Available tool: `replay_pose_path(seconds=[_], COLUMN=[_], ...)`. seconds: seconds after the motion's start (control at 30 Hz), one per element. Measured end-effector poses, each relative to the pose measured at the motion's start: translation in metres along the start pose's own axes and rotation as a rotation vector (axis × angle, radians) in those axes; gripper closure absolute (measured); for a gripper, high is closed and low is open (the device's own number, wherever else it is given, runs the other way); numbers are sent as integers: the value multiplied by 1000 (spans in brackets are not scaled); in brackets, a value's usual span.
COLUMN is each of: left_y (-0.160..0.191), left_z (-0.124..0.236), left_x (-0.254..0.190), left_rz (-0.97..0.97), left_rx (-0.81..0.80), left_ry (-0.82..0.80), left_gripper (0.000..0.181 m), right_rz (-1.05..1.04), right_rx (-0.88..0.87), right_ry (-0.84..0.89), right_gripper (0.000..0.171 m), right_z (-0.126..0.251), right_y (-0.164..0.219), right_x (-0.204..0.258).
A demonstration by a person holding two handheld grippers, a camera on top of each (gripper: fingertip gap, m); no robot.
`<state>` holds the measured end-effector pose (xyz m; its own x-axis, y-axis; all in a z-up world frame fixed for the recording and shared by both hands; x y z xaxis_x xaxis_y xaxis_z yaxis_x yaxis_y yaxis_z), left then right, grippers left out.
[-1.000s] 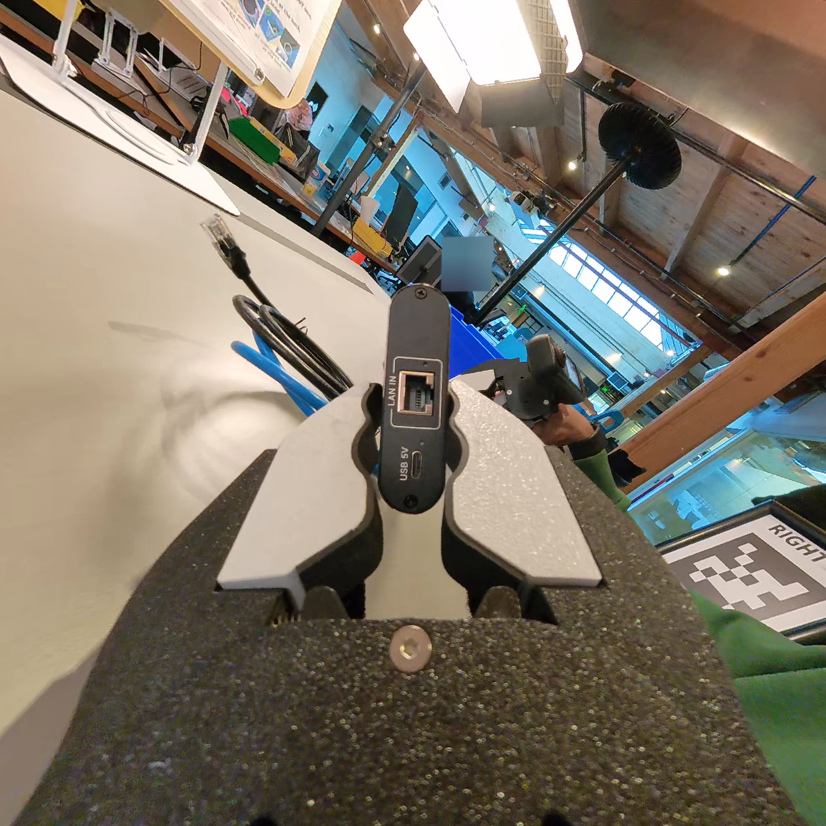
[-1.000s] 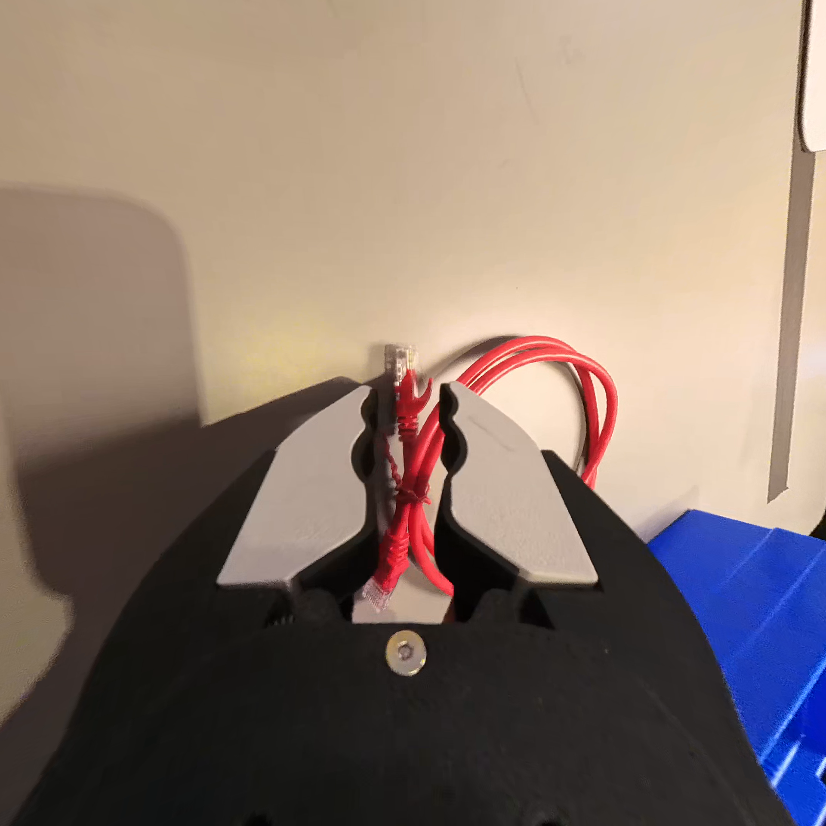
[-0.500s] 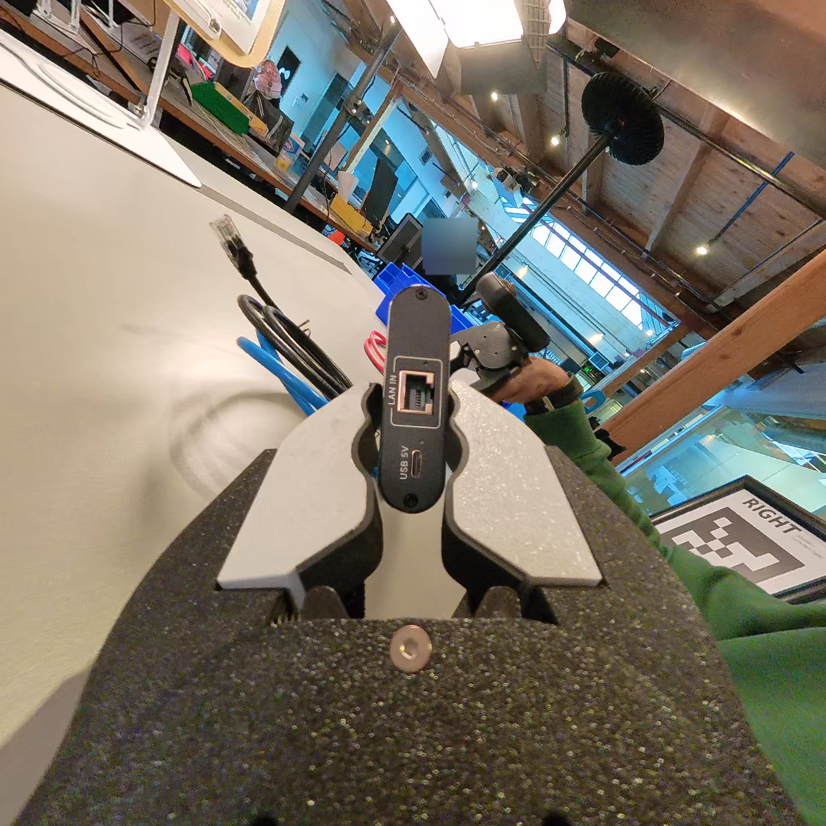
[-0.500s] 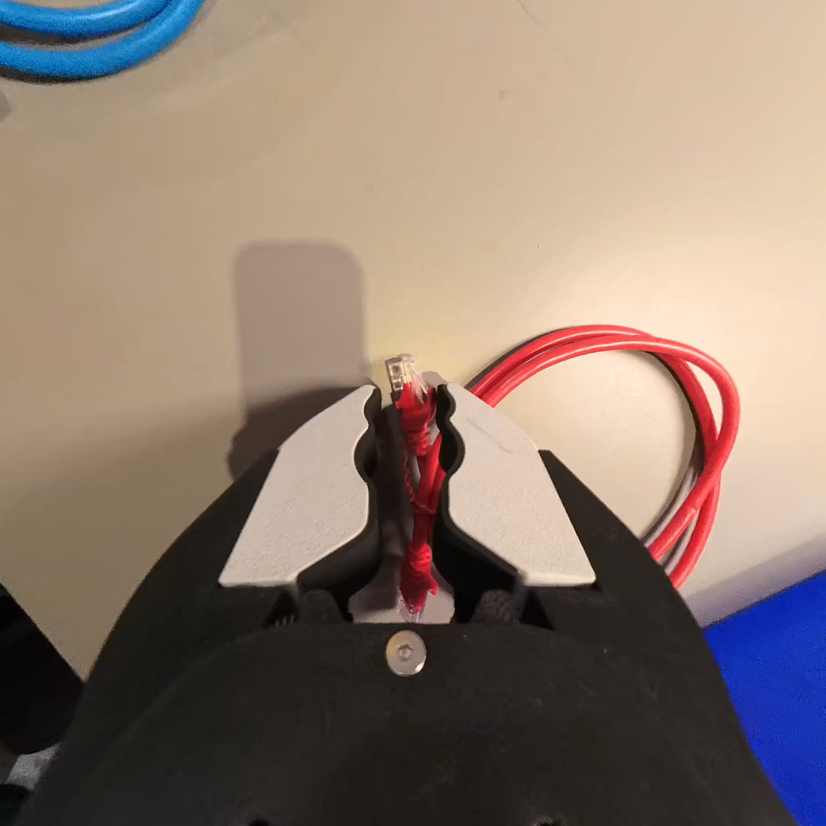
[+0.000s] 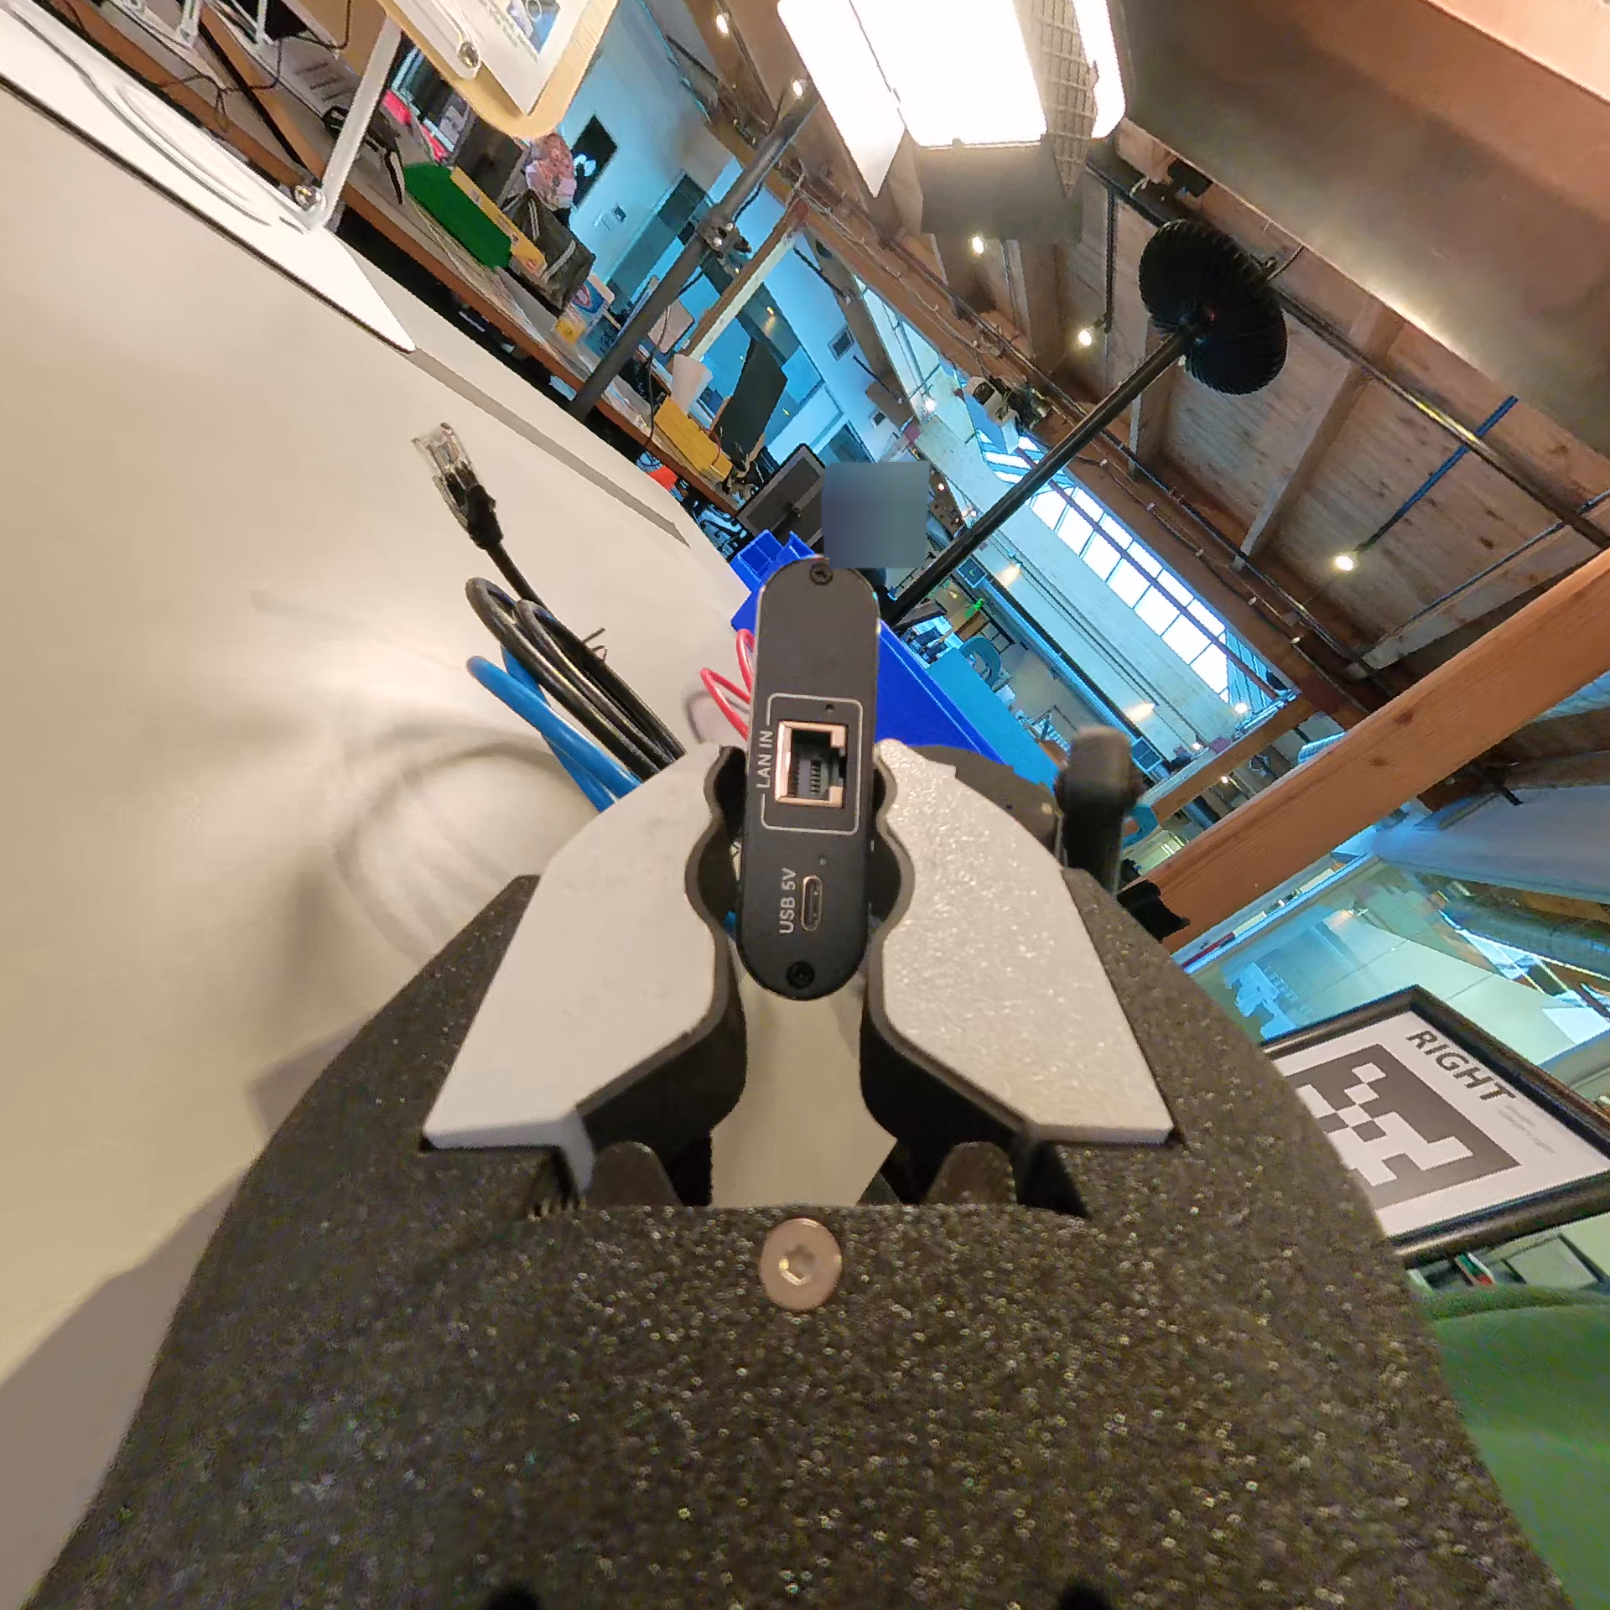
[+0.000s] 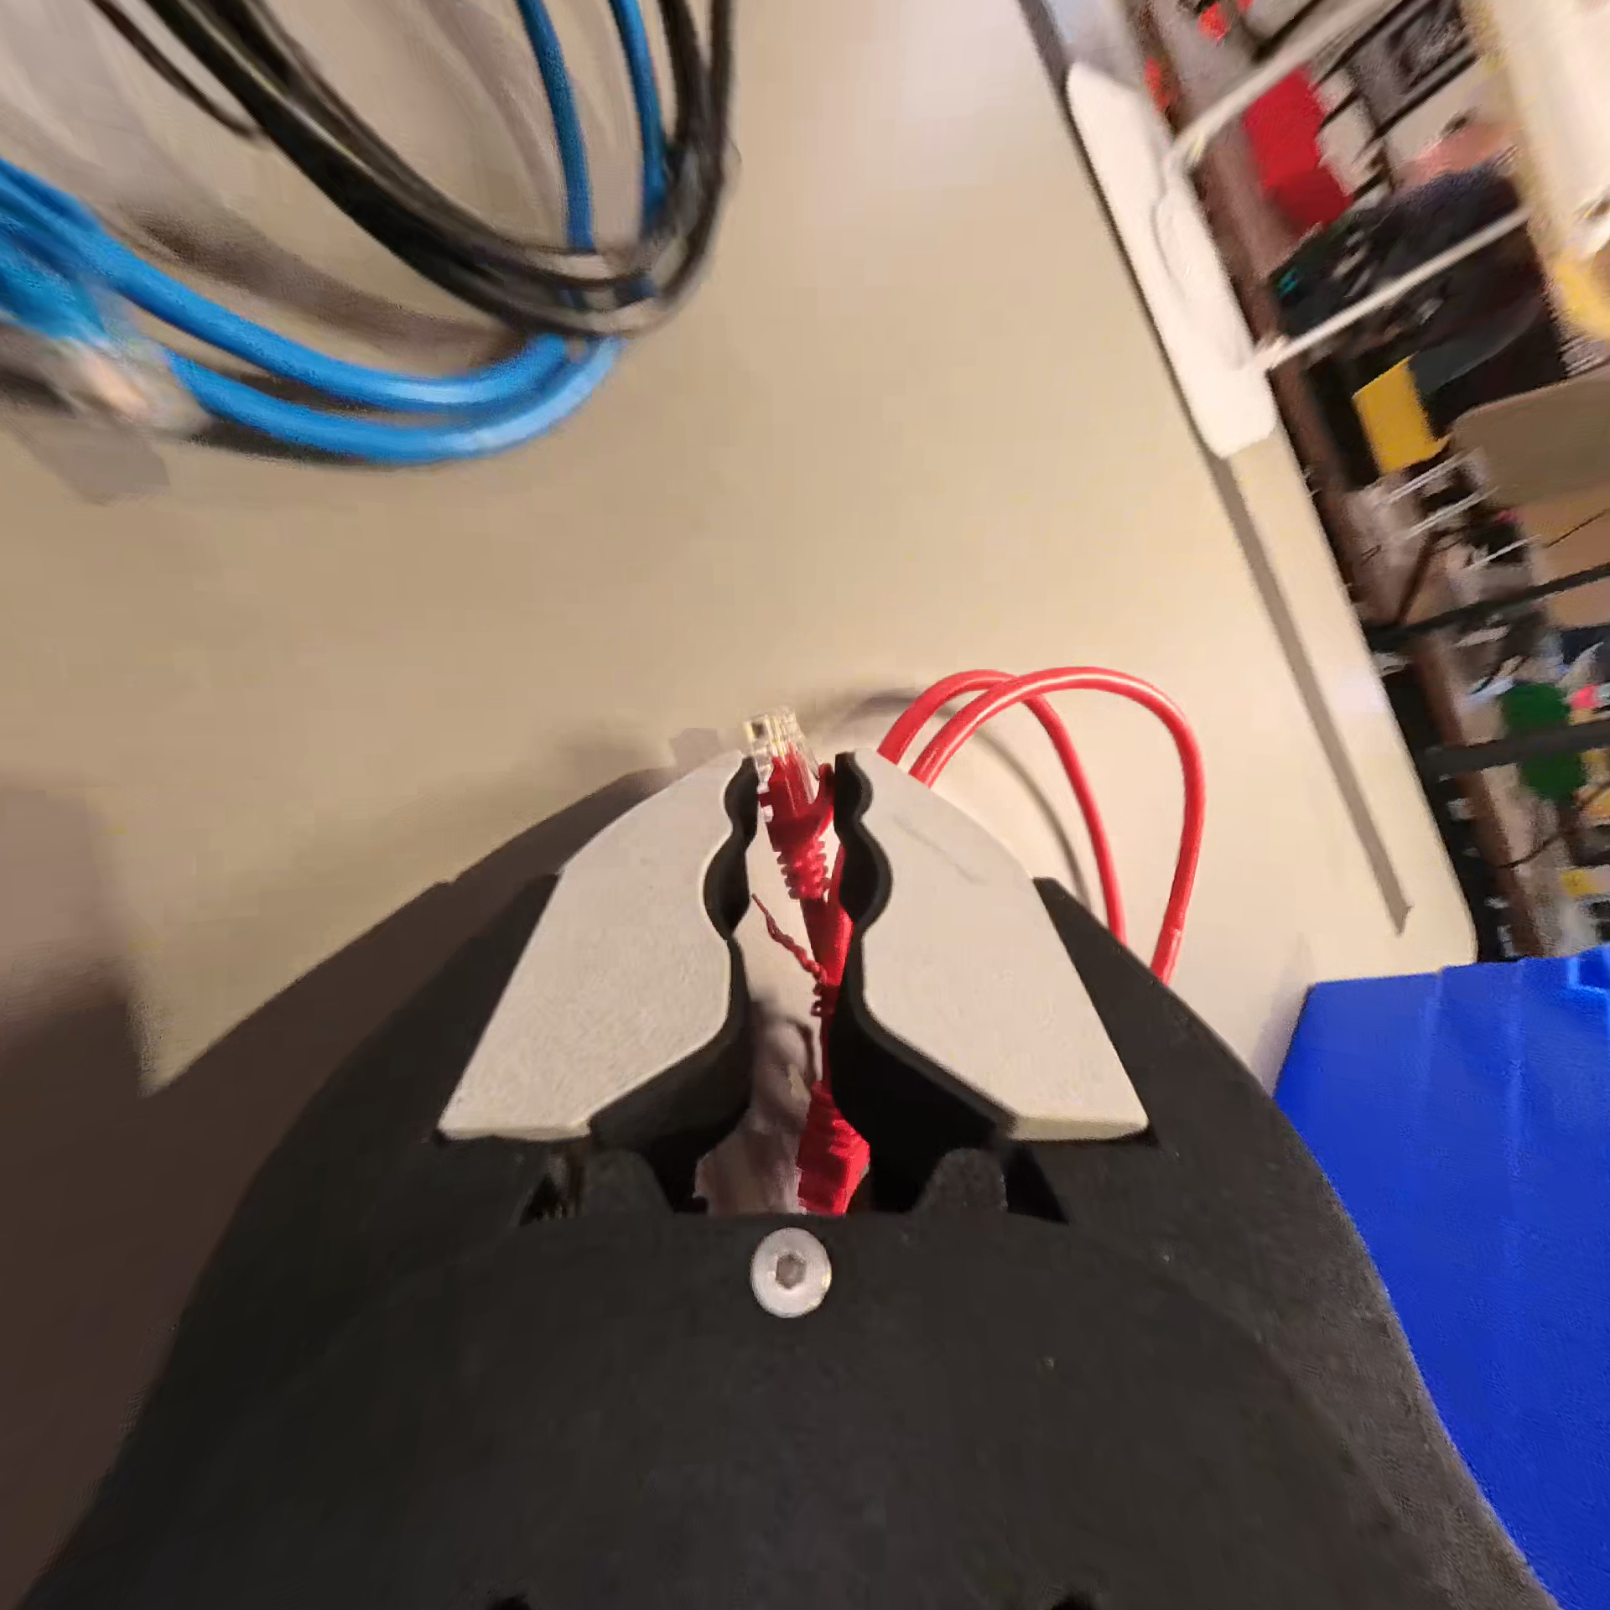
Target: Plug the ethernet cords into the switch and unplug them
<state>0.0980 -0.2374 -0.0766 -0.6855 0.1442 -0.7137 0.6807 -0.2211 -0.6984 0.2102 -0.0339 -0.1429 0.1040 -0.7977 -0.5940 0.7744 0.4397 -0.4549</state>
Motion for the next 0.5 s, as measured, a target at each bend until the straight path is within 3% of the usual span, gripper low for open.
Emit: replay_pose_path(seconds=[0.27, 0.5], left_y=[15, 30], left_z=[22, 49], left_x=[0, 4], left_rz=[40, 68], left_rx=[-36, -63], left_ry=[-16, -21], left_gripper=[155, 155], right_rz=[-26, 3], right_rx=[-160, -229], right_ry=[19, -100], right_gripper=[154, 149], right_z=[35, 54], right_y=[-68, -88], right_x=[73, 93])
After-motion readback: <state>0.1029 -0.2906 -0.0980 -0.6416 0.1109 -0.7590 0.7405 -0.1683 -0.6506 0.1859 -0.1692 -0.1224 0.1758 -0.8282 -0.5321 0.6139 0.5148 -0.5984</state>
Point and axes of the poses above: each gripper's, where its closed fingertips meet, z back along the fingers, y out of its underside, x = y × z across the jaws, the point moved 2 cm from there along z, back along the fingers, and after that the axes turned 13 degrees about x, right-handed, at the moved point
